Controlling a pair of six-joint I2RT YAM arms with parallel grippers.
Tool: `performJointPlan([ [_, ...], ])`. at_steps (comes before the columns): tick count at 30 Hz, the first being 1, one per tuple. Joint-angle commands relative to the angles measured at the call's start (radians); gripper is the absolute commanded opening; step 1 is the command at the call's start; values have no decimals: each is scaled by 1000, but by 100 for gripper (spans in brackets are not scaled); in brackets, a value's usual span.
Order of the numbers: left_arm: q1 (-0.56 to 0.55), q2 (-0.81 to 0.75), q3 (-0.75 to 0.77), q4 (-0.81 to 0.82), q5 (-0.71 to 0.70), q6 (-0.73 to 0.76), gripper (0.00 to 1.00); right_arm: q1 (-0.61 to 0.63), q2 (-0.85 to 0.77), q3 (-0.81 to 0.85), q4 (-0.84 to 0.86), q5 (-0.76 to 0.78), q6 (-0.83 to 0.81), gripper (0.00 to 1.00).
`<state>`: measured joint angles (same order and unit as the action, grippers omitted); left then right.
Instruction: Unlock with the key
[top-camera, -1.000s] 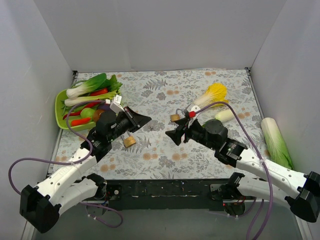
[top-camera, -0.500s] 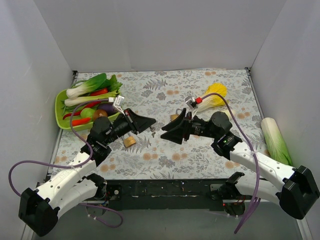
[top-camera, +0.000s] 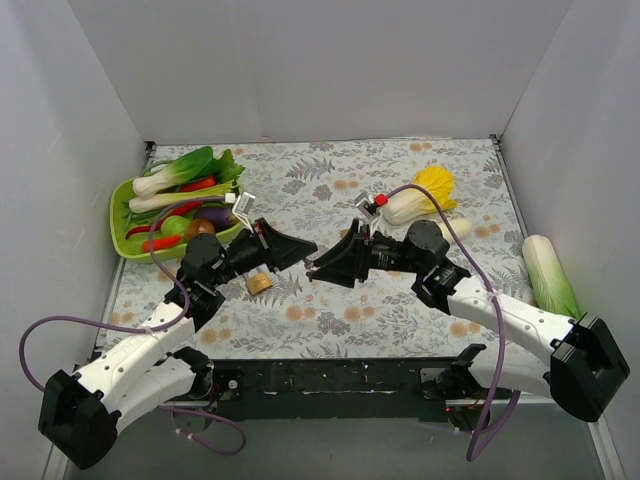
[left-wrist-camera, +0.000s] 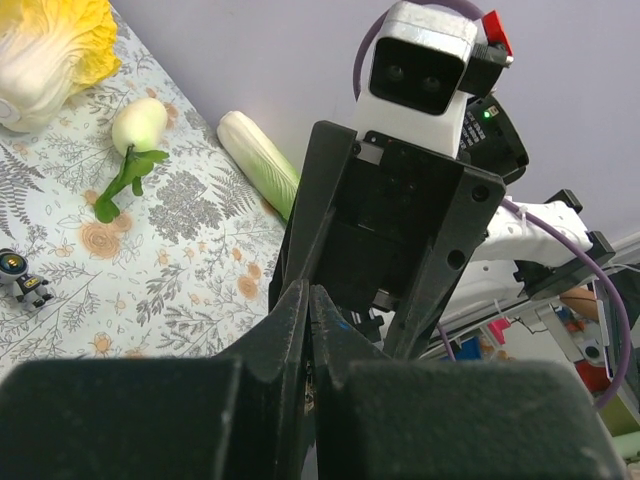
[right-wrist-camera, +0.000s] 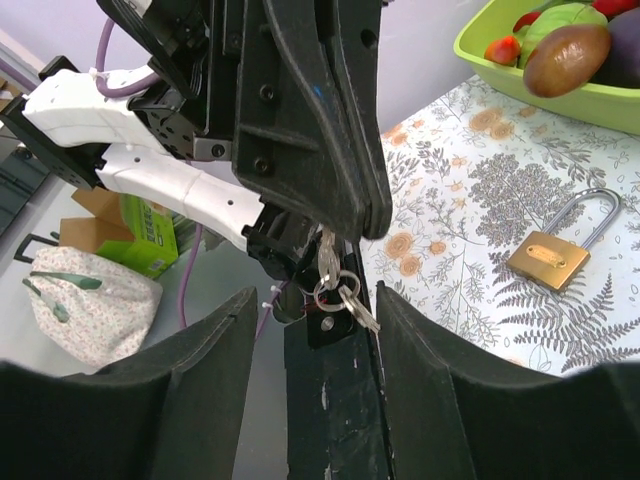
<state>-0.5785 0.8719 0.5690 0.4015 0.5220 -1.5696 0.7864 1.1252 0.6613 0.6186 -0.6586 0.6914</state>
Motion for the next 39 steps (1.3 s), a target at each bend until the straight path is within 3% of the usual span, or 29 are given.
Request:
performJointPlan([
  [1, 2, 6, -6, 40, 38, 3, 0, 19, 16, 66, 49, 8, -26, 56],
  [5, 2, 7, -14, 51, 42, 2, 0, 31, 28, 89, 1, 31, -62, 52],
  [12, 0, 10, -15, 62, 47, 3, 0, 36, 48, 93, 0, 40, -70, 25],
  [17, 2, 15, -12, 62, 55, 8, 0, 39, 61, 89, 10, 39, -66, 14],
  [20, 0, 13, -18, 65, 56, 19, 0, 39, 64, 78, 36, 36, -52, 3],
  [25, 2, 9, -24, 66, 58, 36, 0, 39, 65, 43, 105, 30, -9, 1],
  [27, 2, 4, -23, 47, 50, 46, 43, 39, 59, 20, 122, 57, -6, 1],
  [29, 2, -13, -18, 8, -25, 60, 98, 33, 41, 6, 112, 83, -6, 1],
  [35, 14, -67, 3, -246, -460, 34, 98, -47, -34, -89, 58, 168, 5, 1],
  [39, 43, -7, 66, -572, -660, -88, 98, -111, -109, -144, -28, 214, -9, 1],
])
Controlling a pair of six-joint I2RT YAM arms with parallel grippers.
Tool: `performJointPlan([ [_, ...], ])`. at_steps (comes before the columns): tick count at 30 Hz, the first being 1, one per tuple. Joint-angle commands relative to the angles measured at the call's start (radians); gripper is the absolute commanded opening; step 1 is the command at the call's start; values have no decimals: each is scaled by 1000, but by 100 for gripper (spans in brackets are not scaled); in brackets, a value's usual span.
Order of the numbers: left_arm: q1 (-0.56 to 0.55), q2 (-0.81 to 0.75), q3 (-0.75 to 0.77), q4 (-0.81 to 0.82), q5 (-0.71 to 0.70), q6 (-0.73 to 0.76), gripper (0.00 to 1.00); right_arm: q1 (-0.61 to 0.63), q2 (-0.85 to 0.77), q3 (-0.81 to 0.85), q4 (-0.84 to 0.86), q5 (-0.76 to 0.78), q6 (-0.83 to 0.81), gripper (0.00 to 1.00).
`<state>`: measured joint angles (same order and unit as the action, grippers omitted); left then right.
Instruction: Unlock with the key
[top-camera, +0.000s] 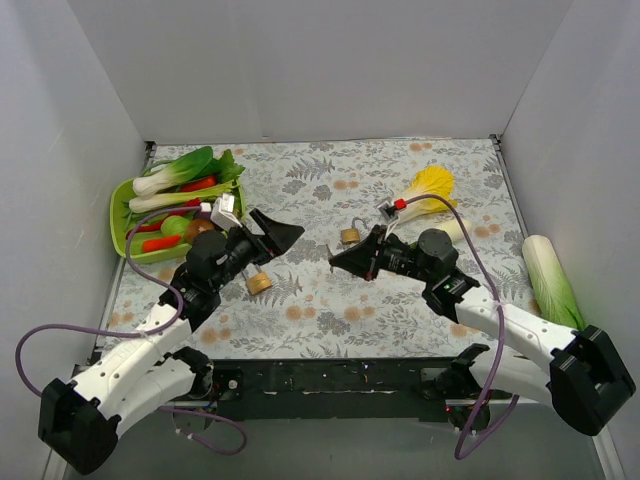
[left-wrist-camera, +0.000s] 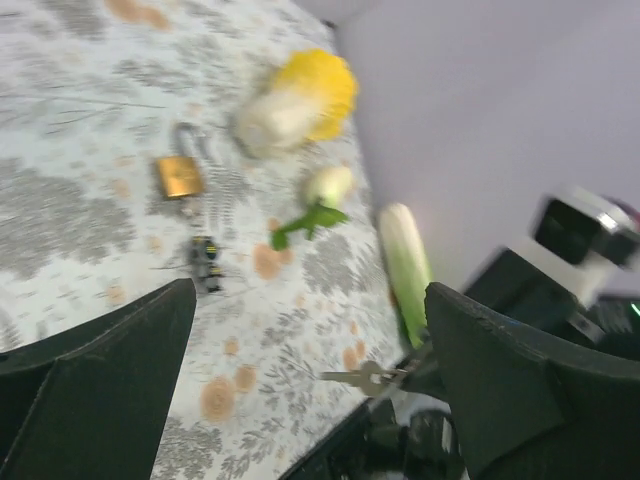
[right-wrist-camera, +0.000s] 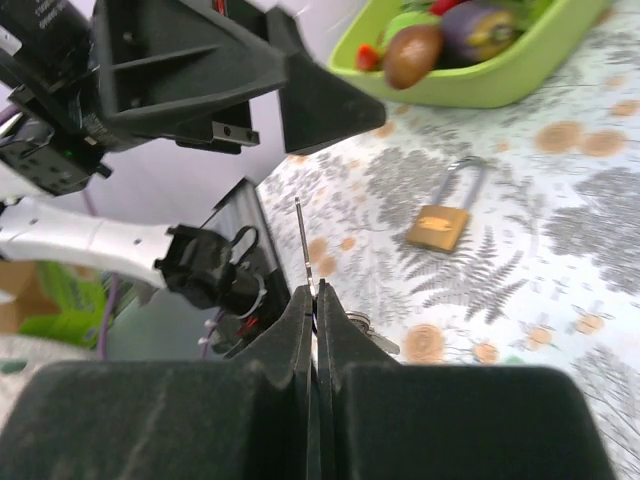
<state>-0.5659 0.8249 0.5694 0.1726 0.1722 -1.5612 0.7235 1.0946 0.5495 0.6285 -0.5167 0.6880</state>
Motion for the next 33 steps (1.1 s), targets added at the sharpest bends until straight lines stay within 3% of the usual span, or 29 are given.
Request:
performJointPlan([
  [1, 38, 61, 72, -382, -338, -118, 98, -65, -113, -46, -55, 78, -8, 1],
  [5, 99, 157, 98, -514, -384, -154, 98, -98, -185, -83, -93, 84, -13, 1],
  [11, 110, 409, 308, -821, -540, -56, 97, -102, -278, -126, -147, 113, -21, 1],
  [13, 110, 433, 336, -858, -547, -42, 93, -102, -308, -134, -153, 124, -21, 1],
  [14, 110, 459, 342, -870, -545, -33, 83, -102, -315, -140, -159, 127, -19, 1],
  [16, 109, 491, 360, -915, -556, -31, 73, -102, -337, -149, -161, 132, -18, 1],
  [23, 103, 614, 343, -935, -473, -54, 74, -102, -348, -161, -147, 112, -7, 1],
  [33, 84, 643, 282, -835, -422, -53, 72, -102, -364, -174, -128, 101, 4, 1],
])
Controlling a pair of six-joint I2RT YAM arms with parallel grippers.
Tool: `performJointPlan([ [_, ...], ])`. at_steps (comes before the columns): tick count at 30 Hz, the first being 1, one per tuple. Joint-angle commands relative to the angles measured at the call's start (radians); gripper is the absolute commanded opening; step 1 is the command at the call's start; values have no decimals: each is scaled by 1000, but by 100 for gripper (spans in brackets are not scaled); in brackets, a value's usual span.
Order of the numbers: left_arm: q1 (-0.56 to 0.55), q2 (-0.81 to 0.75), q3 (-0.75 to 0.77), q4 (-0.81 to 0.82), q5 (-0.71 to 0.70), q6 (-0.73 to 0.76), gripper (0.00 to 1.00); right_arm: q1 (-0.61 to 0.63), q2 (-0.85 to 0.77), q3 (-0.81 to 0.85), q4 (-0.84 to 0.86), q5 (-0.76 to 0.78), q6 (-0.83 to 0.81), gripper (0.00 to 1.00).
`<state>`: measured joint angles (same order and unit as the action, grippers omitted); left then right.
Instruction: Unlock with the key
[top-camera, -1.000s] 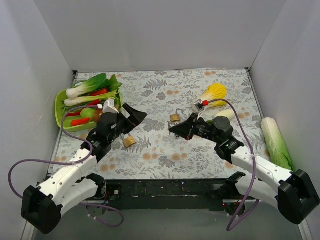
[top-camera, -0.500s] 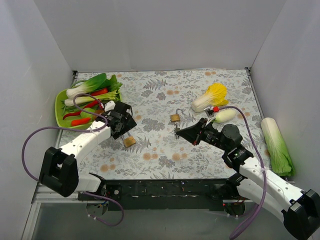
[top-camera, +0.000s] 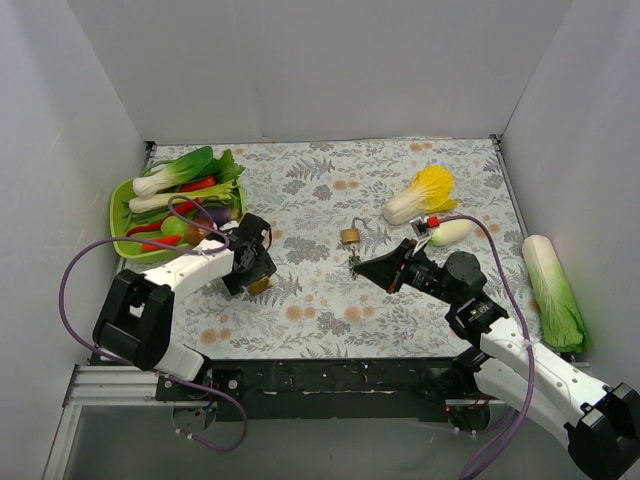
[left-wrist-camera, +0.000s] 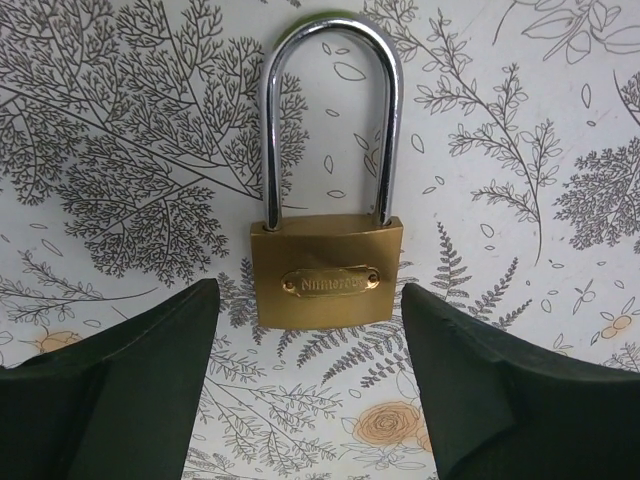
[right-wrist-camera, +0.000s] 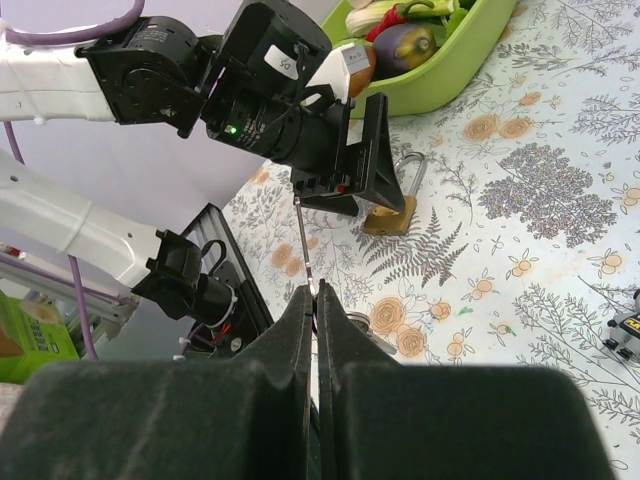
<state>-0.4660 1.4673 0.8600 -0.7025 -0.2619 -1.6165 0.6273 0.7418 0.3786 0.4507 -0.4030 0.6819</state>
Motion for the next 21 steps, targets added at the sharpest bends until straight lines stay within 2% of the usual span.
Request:
performJointPlan([
  [1, -19, 8, -9, 40, 13, 13, 72, -8, -9, -1, 51, -16, 11, 1],
  [13, -31, 105, 1, 49, -37, 46, 70, -6, -12, -6, 54, -19, 19, 1],
  [21, -31, 113, -33, 115, -22, 63, 64, -6, -25, -3, 39, -16, 21, 1],
])
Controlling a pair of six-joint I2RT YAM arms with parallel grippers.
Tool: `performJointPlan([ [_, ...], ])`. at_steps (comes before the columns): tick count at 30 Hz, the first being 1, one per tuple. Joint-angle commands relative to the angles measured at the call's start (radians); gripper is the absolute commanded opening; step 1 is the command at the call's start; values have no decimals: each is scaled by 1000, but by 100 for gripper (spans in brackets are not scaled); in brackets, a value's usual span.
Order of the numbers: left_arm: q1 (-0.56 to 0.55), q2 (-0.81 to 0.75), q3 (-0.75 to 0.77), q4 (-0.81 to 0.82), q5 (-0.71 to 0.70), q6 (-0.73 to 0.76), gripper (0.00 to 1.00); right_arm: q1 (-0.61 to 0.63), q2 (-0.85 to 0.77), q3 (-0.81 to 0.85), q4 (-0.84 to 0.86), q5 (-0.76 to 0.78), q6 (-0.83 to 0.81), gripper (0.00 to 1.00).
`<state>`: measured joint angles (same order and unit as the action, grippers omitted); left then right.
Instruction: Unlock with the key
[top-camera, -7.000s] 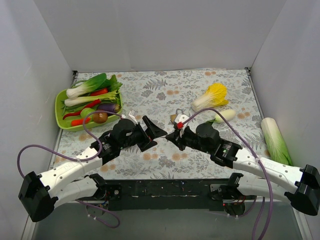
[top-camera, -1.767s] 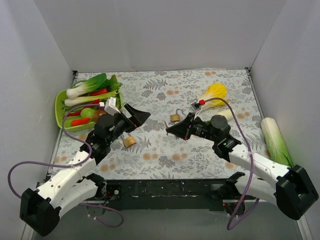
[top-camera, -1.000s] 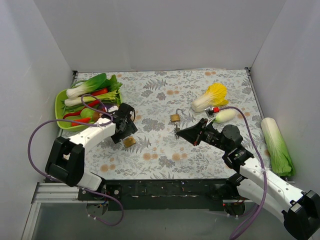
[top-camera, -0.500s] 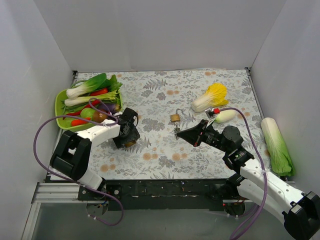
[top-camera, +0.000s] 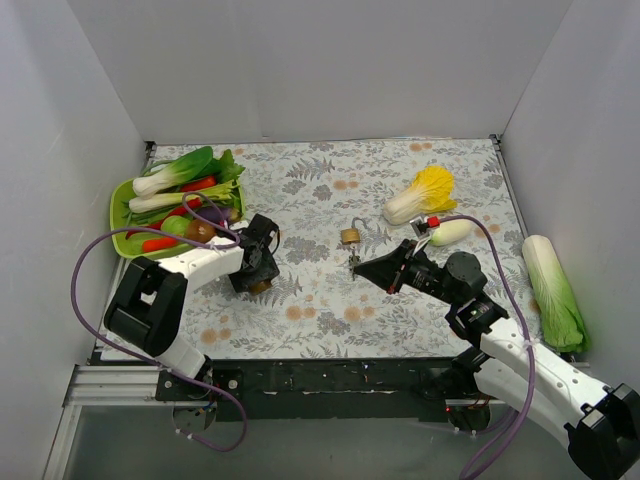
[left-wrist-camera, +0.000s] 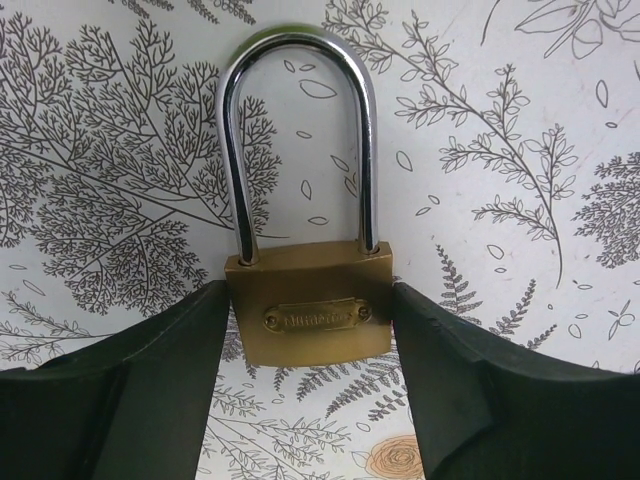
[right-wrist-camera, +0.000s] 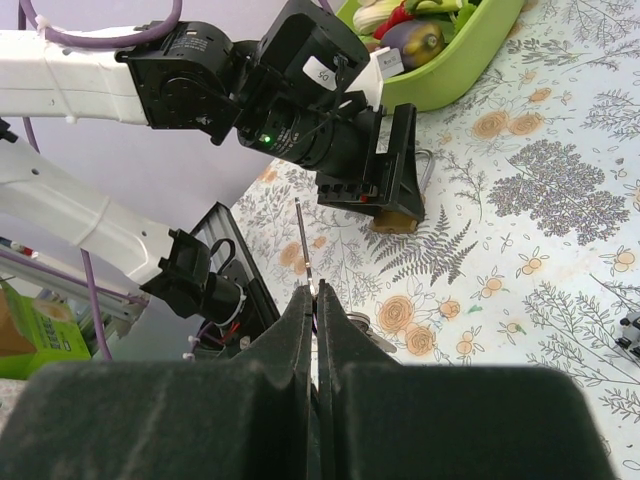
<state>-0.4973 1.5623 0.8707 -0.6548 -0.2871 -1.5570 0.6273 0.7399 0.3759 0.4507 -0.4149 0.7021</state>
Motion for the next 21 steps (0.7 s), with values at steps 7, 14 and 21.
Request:
performJointPlan([
  [7, 0, 35, -58, 95, 32, 21, 41, -6, -25, -5, 17, 1, -4, 1],
  [14, -1, -96, -71, 168, 80, 8, 25, -6, -42, -34, -43, 21, -26, 1],
  [21, -1, -182, -61, 192, 97, -23, 6, -6, -69, -60, -115, 57, -41, 1],
])
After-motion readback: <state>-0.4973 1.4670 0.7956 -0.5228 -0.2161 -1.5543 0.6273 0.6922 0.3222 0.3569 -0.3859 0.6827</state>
